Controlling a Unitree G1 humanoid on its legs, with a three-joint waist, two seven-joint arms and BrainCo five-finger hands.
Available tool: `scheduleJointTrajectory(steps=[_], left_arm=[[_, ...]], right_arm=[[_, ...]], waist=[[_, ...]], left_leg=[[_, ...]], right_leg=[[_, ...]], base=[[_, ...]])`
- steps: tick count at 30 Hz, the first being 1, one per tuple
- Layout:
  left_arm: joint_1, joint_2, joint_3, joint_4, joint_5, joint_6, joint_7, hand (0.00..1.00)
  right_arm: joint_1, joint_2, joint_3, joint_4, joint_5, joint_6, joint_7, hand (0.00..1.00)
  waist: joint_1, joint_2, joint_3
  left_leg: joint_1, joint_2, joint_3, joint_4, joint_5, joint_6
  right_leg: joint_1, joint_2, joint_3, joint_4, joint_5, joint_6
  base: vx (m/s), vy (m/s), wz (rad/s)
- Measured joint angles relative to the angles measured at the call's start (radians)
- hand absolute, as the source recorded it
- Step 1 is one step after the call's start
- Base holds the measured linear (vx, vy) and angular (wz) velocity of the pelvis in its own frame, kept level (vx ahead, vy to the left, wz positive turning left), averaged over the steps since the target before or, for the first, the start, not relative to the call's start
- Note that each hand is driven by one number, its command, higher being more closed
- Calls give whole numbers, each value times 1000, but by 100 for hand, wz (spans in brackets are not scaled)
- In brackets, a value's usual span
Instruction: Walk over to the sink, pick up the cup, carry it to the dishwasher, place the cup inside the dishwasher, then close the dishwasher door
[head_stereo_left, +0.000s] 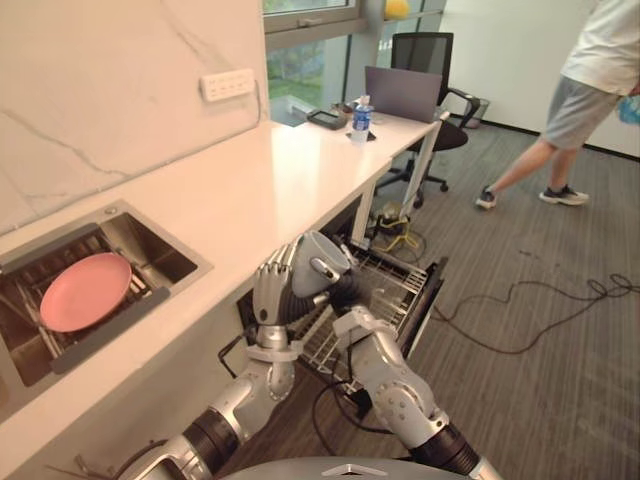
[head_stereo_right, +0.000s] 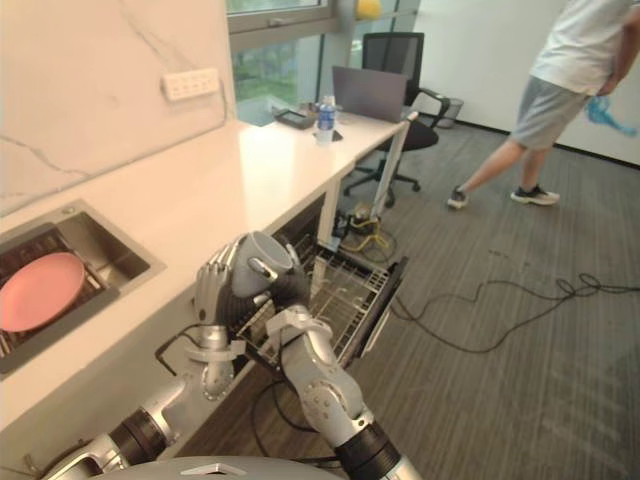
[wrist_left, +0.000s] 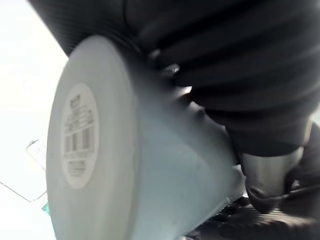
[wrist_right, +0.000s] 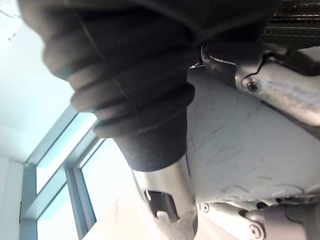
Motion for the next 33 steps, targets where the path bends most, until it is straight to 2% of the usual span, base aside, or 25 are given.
scheduleJointTrajectory(steps=[9, 10, 21, 30, 31, 33], left_arm=[[0, 1, 1, 0, -6, 0, -4, 100], [0, 1, 1, -1, -6, 0, -4, 100], [-1, 0, -4, -7, -19, 2, -19, 100], [-10, -1, -6, -35, -19, 6, -26, 100], [-10, -1, -7, -37, -19, 6, -26, 0], [-10, 0, -23, -47, -18, 6, -28, 0]], right_arm=[[-2, -2, -12, 4, -27, 20, 24, 0], [-2, -2, -13, 4, -27, 21, 28, 100], [-2, -26, -17, 4, -25, 29, 35, 100], [-2, -26, -8, 4, 23, -32, 49, 100], [-2, -26, -8, 4, 26, -36, 51, 100], [-4, -27, -4, 4, 31, -65, 53, 100]], waist=[[2, -8, 12], [2, -9, 14], [0, -7, 40], [0, -8, 41], [0, -8, 41], [0, -8, 41]], left_leg=[[1, 9, -1, 0, -6, -1], [1, 10, -1, 0, -6, -1], [3, 13, 1, 0, 0, -9], [7, 11, 2, 0, 5, -8], [7, 11, 2, 0, 5, -8], [7, 11, 2, 0, 5, -8]], right_leg=[[12, 2, -4, -6, -5, -12], [12, 3, -4, -6, -5, -12], [11, 12, -6, 0, -4, -15], [10, 12, -8, 0, -1, -7], [10, 12, -8, 0, -1, -7], [11, 12, -8, 0, -2, -6]], base=[[-9, -1, 2], [0, 0, 0], [3, 0, 0], [9, 0, 0], [0, 0, 0], [0, 0, 0]])
